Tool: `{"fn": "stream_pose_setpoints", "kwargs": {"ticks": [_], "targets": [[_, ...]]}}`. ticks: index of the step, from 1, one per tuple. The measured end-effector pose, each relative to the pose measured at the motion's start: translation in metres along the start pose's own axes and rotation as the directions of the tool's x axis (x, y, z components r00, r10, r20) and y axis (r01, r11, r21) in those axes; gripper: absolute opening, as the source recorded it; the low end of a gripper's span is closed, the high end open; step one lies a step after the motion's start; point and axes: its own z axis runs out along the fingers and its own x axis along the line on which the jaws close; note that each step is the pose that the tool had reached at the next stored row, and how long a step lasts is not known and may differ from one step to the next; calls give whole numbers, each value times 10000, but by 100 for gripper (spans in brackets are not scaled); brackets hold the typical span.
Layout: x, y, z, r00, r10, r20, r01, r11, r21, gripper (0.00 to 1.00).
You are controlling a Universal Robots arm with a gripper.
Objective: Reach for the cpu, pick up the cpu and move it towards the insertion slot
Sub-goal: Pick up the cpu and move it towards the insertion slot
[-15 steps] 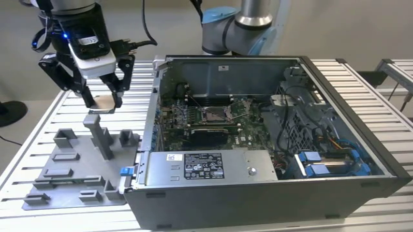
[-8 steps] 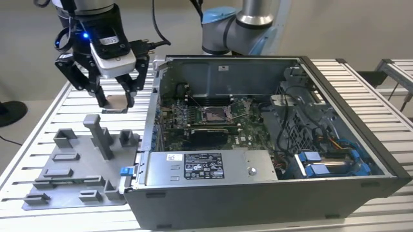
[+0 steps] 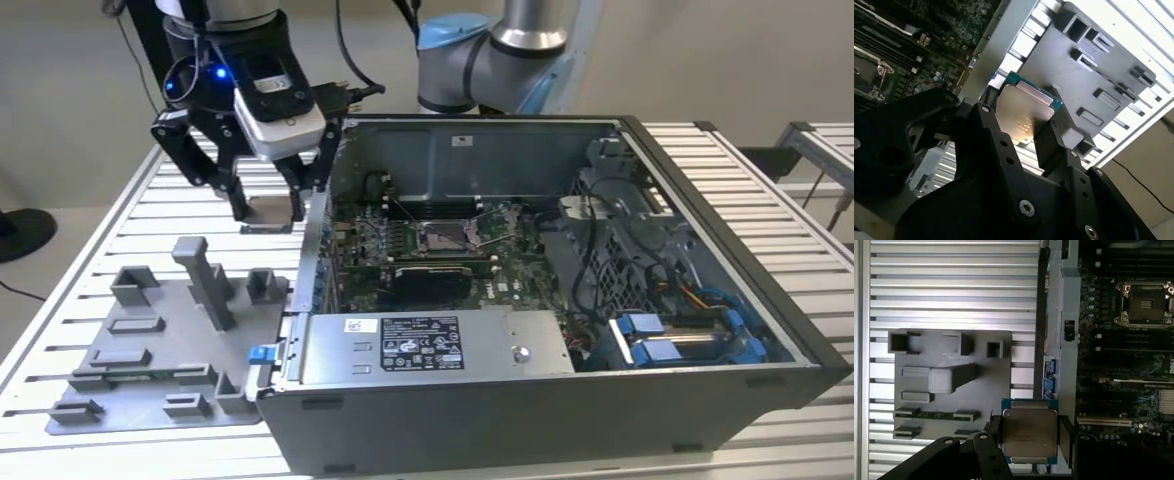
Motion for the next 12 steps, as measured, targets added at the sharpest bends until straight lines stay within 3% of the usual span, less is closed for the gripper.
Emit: {"fn": "stream_pose_setpoints", "kwargs": {"ticks": [12], "targets": [[-434, -4, -17, 10000, 3, -85, -3, 10000, -1, 0]]}}
